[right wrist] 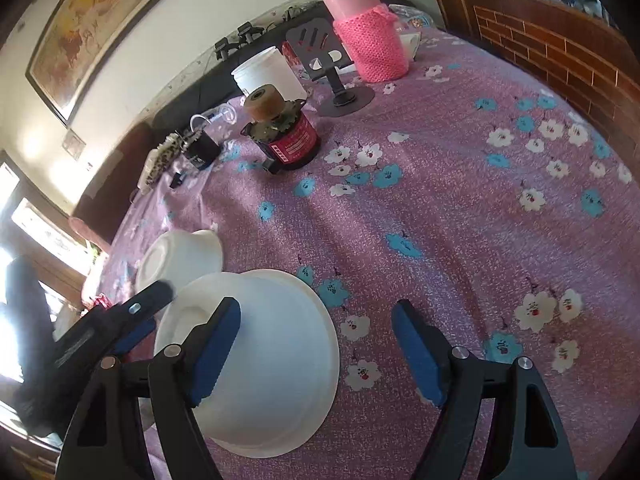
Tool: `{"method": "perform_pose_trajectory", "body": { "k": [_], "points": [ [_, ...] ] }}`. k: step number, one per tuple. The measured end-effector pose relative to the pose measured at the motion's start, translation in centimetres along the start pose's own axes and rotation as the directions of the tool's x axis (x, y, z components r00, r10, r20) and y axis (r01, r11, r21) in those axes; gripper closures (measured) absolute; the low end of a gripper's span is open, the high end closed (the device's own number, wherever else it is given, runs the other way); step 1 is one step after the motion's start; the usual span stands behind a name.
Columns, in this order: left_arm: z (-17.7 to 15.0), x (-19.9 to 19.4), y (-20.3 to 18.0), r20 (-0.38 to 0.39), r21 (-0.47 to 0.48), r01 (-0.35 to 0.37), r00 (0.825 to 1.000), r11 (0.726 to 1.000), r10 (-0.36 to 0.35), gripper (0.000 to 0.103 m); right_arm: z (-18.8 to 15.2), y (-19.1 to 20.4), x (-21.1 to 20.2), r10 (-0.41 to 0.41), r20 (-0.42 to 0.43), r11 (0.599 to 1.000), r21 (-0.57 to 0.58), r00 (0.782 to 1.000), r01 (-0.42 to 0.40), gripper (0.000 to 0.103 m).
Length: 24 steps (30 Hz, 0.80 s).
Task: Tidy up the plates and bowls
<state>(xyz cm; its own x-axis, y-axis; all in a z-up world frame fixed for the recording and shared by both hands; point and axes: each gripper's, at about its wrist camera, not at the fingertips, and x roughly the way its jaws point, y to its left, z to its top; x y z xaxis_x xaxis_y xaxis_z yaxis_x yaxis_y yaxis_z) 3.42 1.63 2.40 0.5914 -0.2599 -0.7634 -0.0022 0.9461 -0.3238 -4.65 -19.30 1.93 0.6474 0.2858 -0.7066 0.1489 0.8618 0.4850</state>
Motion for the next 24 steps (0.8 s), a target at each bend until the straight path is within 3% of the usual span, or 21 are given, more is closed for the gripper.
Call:
{"method": "perform_pose_trajectory", "body": {
  "k": [3, 9, 12, 15, 17, 19, 21, 24],
  "points": [
    [0.2, 1.3, 0.5, -0.001, -0.061, -0.020, 1.000, 0.998, 0.020, 0.002, -0.3, -1.2, 0.4, 0.074, -0.002, 0.995, 0.061, 0.997, -0.074, 0.021],
    [0.0, 1.5, 0.5, 0.028, -0.060, -0.020, 0.999, 0.998, 0.021, 0.001, -0.5, -2.5, 0.8, 0.164, 0.013, 0.977, 0.134, 0.986, -0.165, 0.019],
    [-0.5, 1.6, -0.4, 0.024, -0.087, 0.056, 0.998, 0.995, -0.054, 0.001, -0.7, -1.4, 0.8, 0.129, 0.010, 0.989, 0.071, 0.992, -0.129, 0.017],
    [-0.7, 1.3, -1.9, -0.037, -0.030, 0.122, 0.992, 0.992, -0.123, 0.001, -0.7, -3.5, -0.6, 0.156, 0.074, 0.973, 0.162, 0.985, -0.166, 0.018],
    [-0.8, -0.2, -2.8, 0.027, 0.009, 0.088, 0.996, 0.996, -0.088, 0.000, -0.5, -5.6, -1.4, 0.157, 0.124, 0.954, 0.238, 0.980, -0.183, 0.018],
    [-0.9, -1.9, -4.5, 0.118, 0.119, 0.019, 0.993, 0.993, -0.033, 0.000, -0.3, -7.0, -2.3, 0.146, 0.186, 0.939, 0.283, 0.972, -0.195, 0.018],
    [-1.0, -4.0, -6.3, 0.230, 0.216, -0.031, 0.973, 0.976, -0.020, 0.000, 0.4, -7.1, -2.9, 0.079, 0.225, 0.948, 0.284, 0.971, -0.143, 0.018],
    [-0.1, -5.0, -8.3, 0.350, 0.288, -0.112, 0.937, 0.951, 0.004, 0.000, 1.7, -6.7, -3.5, 0.016, 0.337, 0.965, 0.242, 0.941, -0.103, 0.018]
  ]
}}
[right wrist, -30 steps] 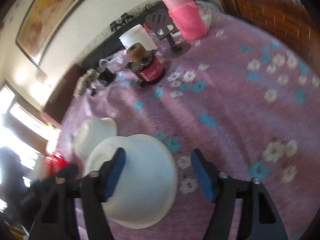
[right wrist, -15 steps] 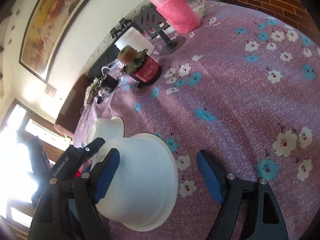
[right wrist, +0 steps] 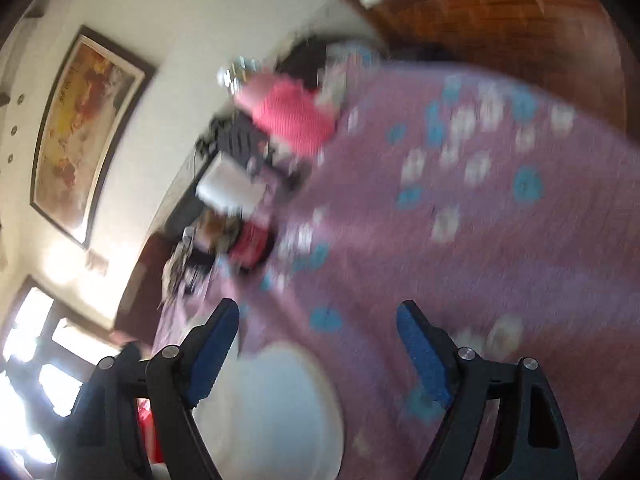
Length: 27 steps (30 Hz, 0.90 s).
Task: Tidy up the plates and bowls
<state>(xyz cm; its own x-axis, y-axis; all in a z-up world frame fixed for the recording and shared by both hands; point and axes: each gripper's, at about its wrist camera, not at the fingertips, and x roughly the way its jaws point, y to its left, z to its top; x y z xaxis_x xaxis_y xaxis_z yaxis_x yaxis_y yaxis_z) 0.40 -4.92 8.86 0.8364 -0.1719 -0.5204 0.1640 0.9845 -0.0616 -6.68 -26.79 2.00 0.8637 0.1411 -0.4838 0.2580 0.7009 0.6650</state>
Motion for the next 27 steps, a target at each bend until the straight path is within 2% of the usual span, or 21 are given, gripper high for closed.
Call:
{"method": "perform_pose_trajectory", "body": {
  "k": [1, 3, 6, 7, 8, 10, 12, 15, 17, 20, 21, 23, 26, 27],
  "points": [
    [0.6, 1.0, -0.3, -0.015, 0.010, 0.015, 1.000, 1.000, -0.015, 0.000, 0.4, 0.0, 0.5, 0.006, 0.001, 1.000, -0.004, 1.000, -0.006, 0.018],
    [1.2, 3.6, -0.9, -0.097, 0.010, 0.078, 0.992, 0.997, -0.077, 0.000, 1.0, 0.0, 2.8, 0.009, -0.064, 1.000, 0.026, 0.998, -0.008, 0.018],
    [0.8, 7.8, -1.7, -0.267, 0.001, 0.149, 0.953, 0.989, -0.143, 0.000, 1.0, -0.8, 5.1, 0.094, -0.120, 0.987, 0.145, 0.988, -0.076, 0.018],
    [0.6, 8.5, -2.1, -0.291, -0.003, 0.178, 0.941, 0.984, -0.171, 0.000, 1.2, -0.9, 5.2, 0.111, -0.117, 0.982, 0.165, 0.987, -0.091, 0.018],
    [0.7, 8.4, -2.1, -0.286, -0.012, 0.199, 0.938, 0.980, -0.195, 0.000, 1.2, -0.9, 5.1, 0.142, -0.097, 0.976, 0.183, 0.985, -0.122, 0.018],
    [0.8, 7.1, -2.3, -0.244, -0.023, 0.253, 0.937, 0.967, -0.251, 0.000, 1.0, -0.8, 5.1, 0.198, -0.087, 0.961, 0.211, 0.976, -0.176, 0.018],
    [1.3, 5.5, -2.6, -0.206, -0.001, 0.280, 0.939, 0.960, -0.274, 0.000, 0.9, -0.5, 4.9, 0.198, -0.088, 0.963, 0.200, 0.976, -0.178, 0.018],
    [2.6, 3.2, -3.0, -0.170, -0.013, 0.337, 0.927, 0.942, -0.334, 0.000, 1.1, 0.5, 2.9, 0.211, -0.046, 0.961, 0.190, 0.976, -0.199, 0.018],
    [3.6, 0.9, -4.0, -0.132, 0.039, 0.349, 0.931, 0.936, -0.342, 0.000, 1.8, 1.6, 1.2, 0.219, -0.018, 0.963, 0.167, 0.976, -0.213, 0.018],
    [5.2, -3.7, -4.6, -0.049, 0.092, 0.380, 0.925, 0.921, -0.377, 0.000, 3.4, 3.3, -2.6, 0.257, 0.054, 0.955, 0.138, 0.965, -0.262, 0.018],
    [5.6, -5.1, -4.5, -0.014, 0.095, 0.385, 0.923, 0.918, -0.385, 0.000, 3.9, 4.1, -4.4, 0.278, 0.084, 0.951, 0.118, 0.957, -0.287, 0.018],
    [6.3, -8.6, -3.7, 0.092, 0.091, 0.410, 0.904, 0.908, -0.418, 0.000, 4.6, 5.0, -6.7, 0.335, 0.133, 0.933, 0.093, 0.933, -0.348, 0.018],
    [6.1, -13.8, -3.1, 0.246, 0.160, 0.413, 0.863, 0.897, -0.441, 0.000, 4.7, 5.5, -9.4, 0.437, 0.229, 0.888, 0.045, 0.870, -0.458, 0.018],
    [5.6, -15.3, -3.1, 0.286, 0.189, 0.414, 0.844, 0.890, -0.454, 0.000, 4.4, 5.3, -9.8, 0.466, 0.264, 0.872, 0.023, 0.845, -0.488, 0.018]
  ]
}}
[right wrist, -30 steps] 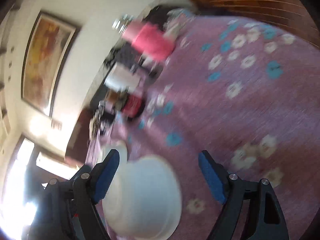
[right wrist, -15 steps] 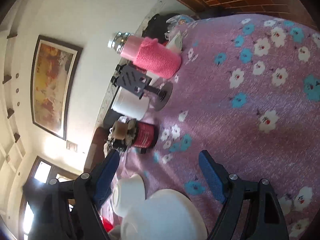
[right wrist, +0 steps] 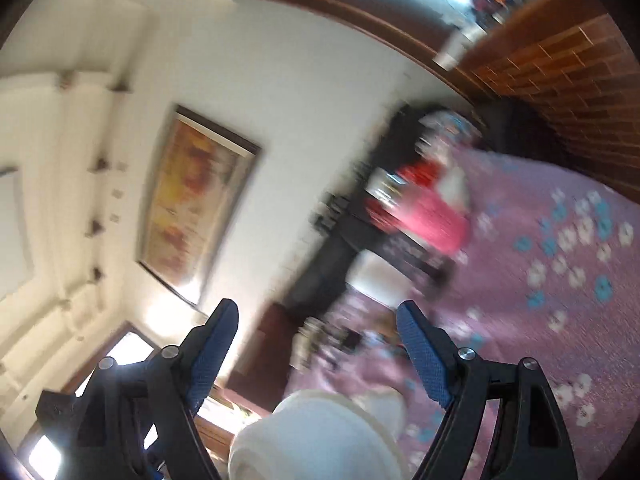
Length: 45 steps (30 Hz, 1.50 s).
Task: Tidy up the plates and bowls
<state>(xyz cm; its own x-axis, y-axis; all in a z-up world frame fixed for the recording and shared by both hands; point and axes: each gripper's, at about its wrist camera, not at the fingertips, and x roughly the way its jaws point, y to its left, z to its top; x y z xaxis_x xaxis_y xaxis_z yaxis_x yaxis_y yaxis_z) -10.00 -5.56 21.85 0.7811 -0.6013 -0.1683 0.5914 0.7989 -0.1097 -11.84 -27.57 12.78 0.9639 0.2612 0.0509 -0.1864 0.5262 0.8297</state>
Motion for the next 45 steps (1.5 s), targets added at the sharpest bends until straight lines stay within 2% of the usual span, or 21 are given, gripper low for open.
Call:
{"method": "perform_pose_trajectory", "body": {
  "k": [3, 4, 6, 7, 10, 13, 14, 17, 19, 21, 22, 25, 26, 27, 29, 30, 32, 35, 40, 43, 45],
  "points": [
    [-0.3, -3.6, -2.4, 0.076, 0.071, 0.046, 0.996, 0.996, -0.051, 0.000, -0.9, -2.1, -0.7, 0.046, 0.102, 0.998, 0.038, 0.994, -0.050, 0.018],
    [-0.5, -4.4, -3.2, 0.087, 0.077, 0.089, 0.992, 0.993, -0.096, 0.000, -1.2, -2.9, -0.5, 0.039, 0.117, 0.997, 0.060, 0.992, -0.047, 0.018],
    [-1.4, -5.1, -5.0, 0.067, 0.088, 0.180, 0.980, 0.980, -0.186, 0.000, -2.4, -4.7, 0.8, -0.043, 0.099, 0.996, 0.076, 0.994, 0.036, 0.017],
    [-2.0, -4.8, -6.1, 0.035, 0.104, 0.207, 0.977, 0.973, -0.212, 0.000, -3.4, -5.3, 2.3, -0.114, 0.046, 0.992, 0.053, 0.992, 0.112, 0.017],
    [-4.9, -2.7, -8.8, -0.078, 0.189, 0.226, 0.974, 0.956, -0.214, 0.000, -5.9, -5.3, 6.3, -0.308, -0.084, 0.945, -0.142, 0.948, 0.294, 0.017],
    [-7.4, -0.2, -8.9, -0.147, 0.208, 0.250, 0.964, 0.946, -0.222, 0.000, -7.0, -6.0, 6.9, -0.415, -0.093, 0.897, -0.212, 0.905, 0.389, 0.018],
    [-8.1, 0.6, -8.3, -0.169, 0.199, 0.252, 0.961, 0.947, -0.220, 0.000, -6.8, -6.3, 6.6, -0.428, -0.085, 0.890, -0.214, 0.900, 0.403, 0.018],
    [-9.0, 3.1, -6.5, -0.234, 0.105, 0.259, 0.945, 0.960, -0.229, 0.000, -5.4, -6.4, 5.1, -0.498, -0.041, 0.839, -0.277, 0.866, 0.469, 0.018],
    [-8.5, 3.6, -5.2, -0.262, 0.002, 0.272, 0.929, 0.962, -0.262, 0.000, -4.7, -6.4, 4.4, -0.557, -0.031, 0.785, -0.345, 0.830, 0.514, 0.018],
    [-7.8, 2.9, -4.1, -0.251, -0.044, 0.280, 0.926, 0.959, -0.282, 0.000, -4.0, -6.4, 4.0, -0.586, -0.046, 0.754, -0.397, 0.809, 0.524, 0.018],
    [-7.2, 2.1, -3.1, -0.235, -0.058, 0.283, 0.928, 0.957, -0.289, 0.000, -3.6, -6.6, 3.6, -0.605, -0.071, 0.738, -0.423, 0.793, 0.526, 0.018],
    [-5.9, -0.3, 0.5, -0.194, -0.148, 0.278, 0.933, 0.949, -0.304, 0.000, -2.6, -6.1, 1.7, -0.629, -0.124, 0.720, -0.466, 0.768, 0.514, 0.018],
    [-5.5, -0.9, 1.7, -0.197, -0.165, 0.243, 0.941, 0.956, -0.273, 0.000, -2.4, -5.9, 0.9, -0.637, -0.129, 0.714, -0.470, 0.760, 0.518, 0.018],
    [-5.3, -1.4, 3.0, -0.232, -0.162, 0.179, 0.949, 0.971, -0.213, 0.000, -1.9, -5.7, -0.2, -0.657, -0.143, 0.702, -0.473, 0.740, 0.532, 0.018],
    [-5.3, -1.5, 4.9, -0.304, -0.123, 0.083, 0.945, 0.989, -0.117, 0.000, -1.8, -5.6, -1.6, -0.679, -0.194, 0.698, -0.469, 0.708, 0.541, 0.018],
    [-5.7, -1.4, 5.6, -0.339, -0.105, 0.037, 0.938, 0.994, -0.071, 0.000, -1.9, -5.3, -2.9, -0.687, -0.237, 0.701, -0.466, 0.687, 0.540, 0.017],
    [-7.2, -0.8, 7.1, -0.434, -0.105, -0.008, 0.900, 0.994, -0.038, 0.000, -2.6, -4.8, -4.4, -0.670, -0.285, 0.724, -0.454, 0.686, 0.518, 0.017],
    [-10.5, 0.1, 8.5, -0.533, -0.185, -0.031, 0.843, 0.982, -0.073, 0.000, -4.4, -4.0, -6.7, -0.636, -0.353, 0.759, -0.445, 0.686, 0.475, 0.017],
    [-14.5, 1.7, 8.6, -0.621, -0.297, -0.042, 0.768, 0.954, -0.159, 0.000, -7.4, -3.5, -8.2, -0.615, -0.435, 0.783, -0.431, 0.657, 0.448, 0.017],
    [-15.8, 2.9, 7.5, -0.651, -0.314, -0.042, 0.736, 0.948, -0.184, 0.000, -9.4, -3.3, -7.8, -0.597, -0.478, 0.799, -0.426, 0.644, 0.425, 0.022],
    [-16.5, 3.3, 6.6, -0.665, -0.309, -0.047, 0.724, 0.950, -0.180, 0.000, -10.5, -3.5, -7.3, -0.584, -0.508, 0.811, -0.411, 0.633, 0.418, 0.029]
  ]
}}
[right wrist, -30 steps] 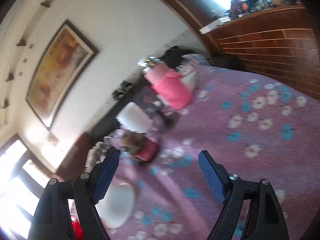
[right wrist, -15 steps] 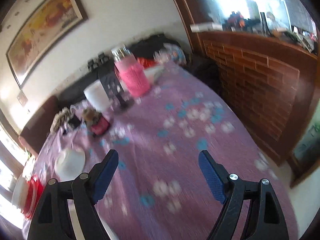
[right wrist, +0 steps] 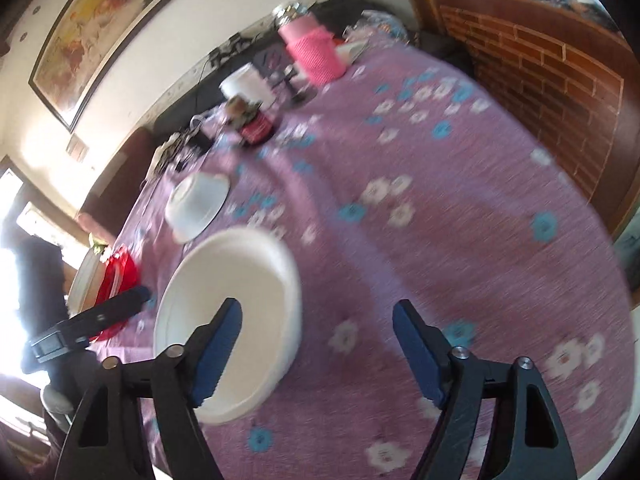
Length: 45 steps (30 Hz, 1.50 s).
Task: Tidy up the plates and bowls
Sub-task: 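Carry the foam bowl with both grippers and lower it into the large white bowl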
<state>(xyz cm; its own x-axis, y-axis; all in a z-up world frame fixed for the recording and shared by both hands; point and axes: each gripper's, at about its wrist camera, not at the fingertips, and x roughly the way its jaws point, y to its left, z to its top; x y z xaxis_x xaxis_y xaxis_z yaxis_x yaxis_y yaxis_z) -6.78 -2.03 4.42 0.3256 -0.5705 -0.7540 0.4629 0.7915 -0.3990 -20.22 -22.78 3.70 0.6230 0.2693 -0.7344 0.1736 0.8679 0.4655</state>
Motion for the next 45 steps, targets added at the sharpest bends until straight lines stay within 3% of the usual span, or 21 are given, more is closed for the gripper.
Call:
{"method": "perform_pose_trajectory", "body": {
  "k": [4, 6, 7, 8, 9, 10, 14, 21, 26, 31, 36, 38, 45],
  "points": [
    [-0.4, 1.8, -0.9, -0.046, -0.006, -0.010, 0.999, 1.000, 0.010, 0.002, -0.7, 0.6, 1.7, 0.016, -0.048, 1.000, 0.015, 0.999, -0.015, 0.057],
    [-0.7, 2.3, -1.0, -0.072, -0.013, -0.013, 0.997, 1.000, 0.012, 0.018, -1.1, 0.9, 2.1, 0.025, -0.066, 1.000, 0.020, 0.997, -0.024, 0.071],
    [-0.9, 2.8, -1.0, -0.098, -0.012, -0.013, 0.995, 1.000, 0.012, 0.042, -1.4, 1.0, 2.1, 0.026, -0.069, 1.000, 0.019, 0.997, -0.025, 0.073],
    [-1.0, 3.4, -0.8, -0.124, -0.014, -0.013, 0.992, 1.000, 0.011, 0.076, -1.5, 1.2, 2.1, 0.027, -0.070, 1.000, 0.015, 0.997, -0.026, 0.080],
    [-1.2, 3.9, -0.7, -0.156, -0.021, -0.009, 0.988, 1.000, 0.005, 0.091, -1.6, 1.5, 2.0, 0.021, -0.069, 1.000, 0.006, 0.997, -0.021, 0.083],
    [-1.4, 4.2, -0.4, -0.173, -0.034, -0.007, 0.985, 0.999, 0.001, 0.093, -1.7, 1.7, 1.9, 0.018, -0.065, 1.000, 0.001, 0.998, -0.018, 0.084],
    [-2.3, 2.3, -0.1, -0.114, -0.047, -0.011, 0.994, 0.999, 0.005, 0.095, -1.6, 3.2, 1.1, 0.018, -0.049, 0.999, -0.036, 0.999, -0.020, 0.086],
    [-2.5, -5.4, 0.8, 0.040, -0.064, -0.080, 0.996, 0.995, 0.083, 0.094, 0.0, 9.8, -0.7, 0.086, -0.010, 0.986, -0.146, 0.996, -0.086, 0.086],
    [-2.1, -12.6, 4.2, 0.143, -0.161, -0.113, 0.980, 0.980, 0.137, 0.094, 1.3, 17.0, -1.0, 0.163, -0.012, 0.951, -0.266, 0.987, -0.160, 0.086],
    [-1.4, -19.3, 8.4, 0.226, -0.242, -0.171, 0.947, 0.955, 0.227, 0.094, 2.3, 25.5, 0.3, 0.217, -0.043, 0.898, -0.383, 0.975, -0.217, 0.086],
    [-0.3, -23.5, 13.7, 0.217, -0.317, -0.247, 0.921, 0.916, 0.324, 0.094, 3.4, 32.0, 4.0, 0.243, -0.134, 0.873, -0.402, 0.961, -0.276, 0.085],
    [0.1, -23.9, 16.0, 0.184, -0.344, -0.266, 0.921, 0.901, 0.342, 0.094, 3.6, 33.6, 5.8, 0.254, -0.183, 0.870, -0.387, 0.950, -0.307, 0.085],
    [0.7, -23.8, 22.1, 0.098, -0.426, -0.271, 0.935, 0.863, 0.342, 0.091, 3.2, 37.6, 10.7, 0.183, -0.251, 0.872, -0.406, 0.950, -0.275, 0.085]
  ]
}}
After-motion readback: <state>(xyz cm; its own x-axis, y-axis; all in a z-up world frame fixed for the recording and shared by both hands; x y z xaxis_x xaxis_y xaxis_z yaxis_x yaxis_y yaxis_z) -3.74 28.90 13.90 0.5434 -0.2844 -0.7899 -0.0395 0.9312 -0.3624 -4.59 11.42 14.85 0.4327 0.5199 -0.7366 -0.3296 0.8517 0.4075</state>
